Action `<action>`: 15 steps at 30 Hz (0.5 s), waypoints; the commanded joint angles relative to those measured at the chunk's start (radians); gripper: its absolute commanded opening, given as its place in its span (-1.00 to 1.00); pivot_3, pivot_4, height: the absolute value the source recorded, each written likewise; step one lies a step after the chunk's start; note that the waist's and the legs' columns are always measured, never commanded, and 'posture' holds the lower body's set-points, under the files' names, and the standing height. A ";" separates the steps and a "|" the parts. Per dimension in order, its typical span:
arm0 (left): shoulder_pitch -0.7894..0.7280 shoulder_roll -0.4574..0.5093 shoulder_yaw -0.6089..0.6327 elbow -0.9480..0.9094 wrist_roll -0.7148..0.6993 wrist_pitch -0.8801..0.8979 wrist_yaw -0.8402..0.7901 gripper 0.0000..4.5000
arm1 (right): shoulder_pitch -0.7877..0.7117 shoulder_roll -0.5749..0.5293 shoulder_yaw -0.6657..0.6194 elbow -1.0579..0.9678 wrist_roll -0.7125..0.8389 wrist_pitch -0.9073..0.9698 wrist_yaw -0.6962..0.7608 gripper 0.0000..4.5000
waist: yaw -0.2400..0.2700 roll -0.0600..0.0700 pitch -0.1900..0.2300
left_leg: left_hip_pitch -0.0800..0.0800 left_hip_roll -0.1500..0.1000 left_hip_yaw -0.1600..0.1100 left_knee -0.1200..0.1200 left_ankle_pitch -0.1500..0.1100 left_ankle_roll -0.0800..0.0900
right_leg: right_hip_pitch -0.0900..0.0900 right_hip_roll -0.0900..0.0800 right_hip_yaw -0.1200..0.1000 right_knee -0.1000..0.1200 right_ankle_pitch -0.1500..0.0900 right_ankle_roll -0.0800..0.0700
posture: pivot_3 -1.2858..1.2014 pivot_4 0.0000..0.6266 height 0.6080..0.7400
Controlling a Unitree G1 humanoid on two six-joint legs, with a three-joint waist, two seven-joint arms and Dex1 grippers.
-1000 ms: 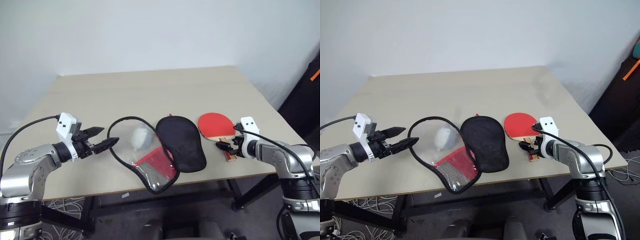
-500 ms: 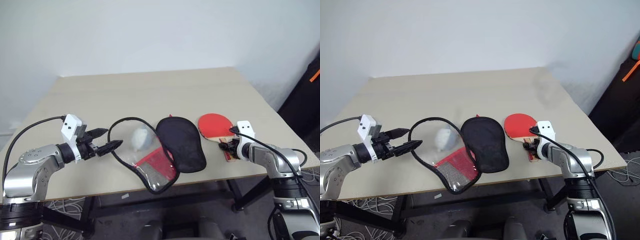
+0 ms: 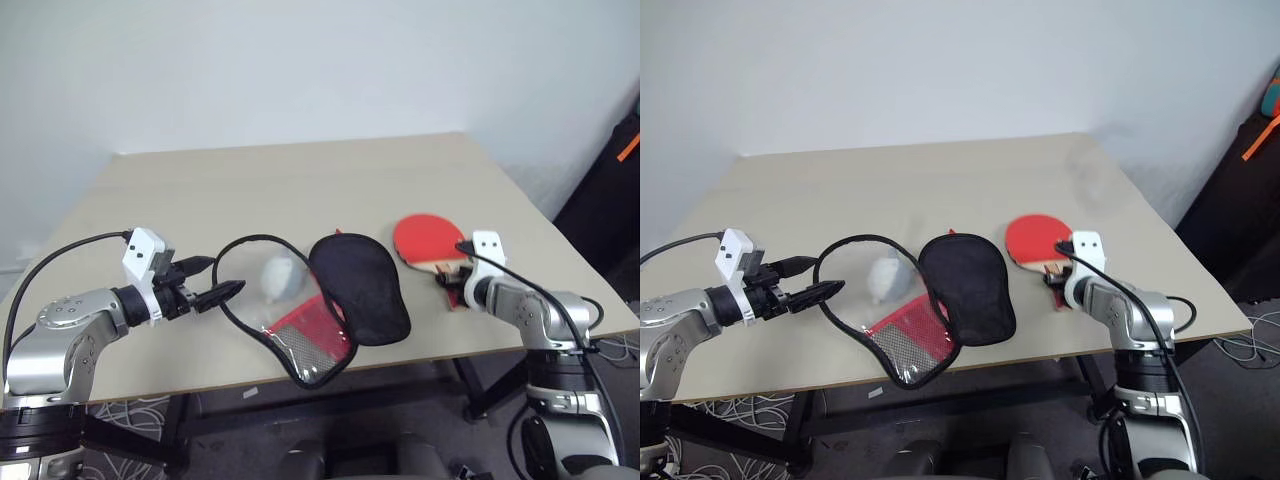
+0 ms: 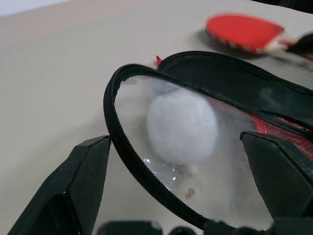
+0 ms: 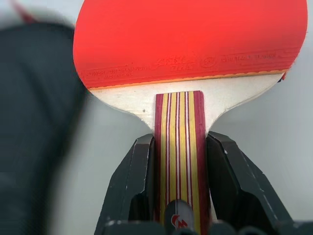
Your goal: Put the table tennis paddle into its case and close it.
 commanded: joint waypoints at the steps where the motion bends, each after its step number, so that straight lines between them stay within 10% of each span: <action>1: -0.024 0.021 0.002 -0.002 0.009 -0.015 -0.002 1.00 | -0.051 0.063 0.019 -0.130 0.034 0.056 -0.028 -0.48 | 0.001 0.000 0.000 | 0.000 0.000 0.000 -0.001 0.000 0.000 | 0.000 0.000 0.000 0.000 0.000 0.000 | 0.03 -1.00 0.36; 15: -0.016 0.012 -0.007 0.004 0.017 -0.021 0.003 1.00 | 0.061 0.227 0.121 -0.189 0.022 0.135 -0.086 -0.48 | 0.002 0.001 0.000 | -0.001 0.000 -0.001 -0.001 0.000 -0.001 | -0.004 0.000 0.000 0.000 0.000 0.000 | 0.03 -1.00 0.36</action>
